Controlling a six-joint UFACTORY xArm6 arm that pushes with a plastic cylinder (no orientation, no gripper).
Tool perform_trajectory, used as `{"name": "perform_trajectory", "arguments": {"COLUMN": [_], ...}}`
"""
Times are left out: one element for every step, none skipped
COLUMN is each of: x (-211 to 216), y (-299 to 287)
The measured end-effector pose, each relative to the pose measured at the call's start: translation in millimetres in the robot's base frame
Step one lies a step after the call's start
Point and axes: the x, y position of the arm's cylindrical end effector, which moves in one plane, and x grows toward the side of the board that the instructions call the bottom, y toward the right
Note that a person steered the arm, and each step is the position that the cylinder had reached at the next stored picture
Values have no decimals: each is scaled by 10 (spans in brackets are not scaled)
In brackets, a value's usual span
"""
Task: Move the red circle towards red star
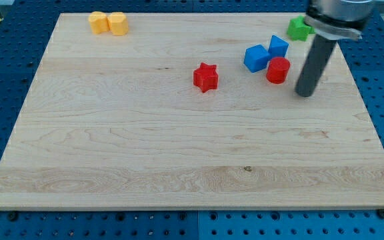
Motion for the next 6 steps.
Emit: {"name": "perform_trajectory", "arguments": {"x": [-185, -200, -472, -526, -524, -495], "y": [212, 212, 108, -4, -204, -666]}}
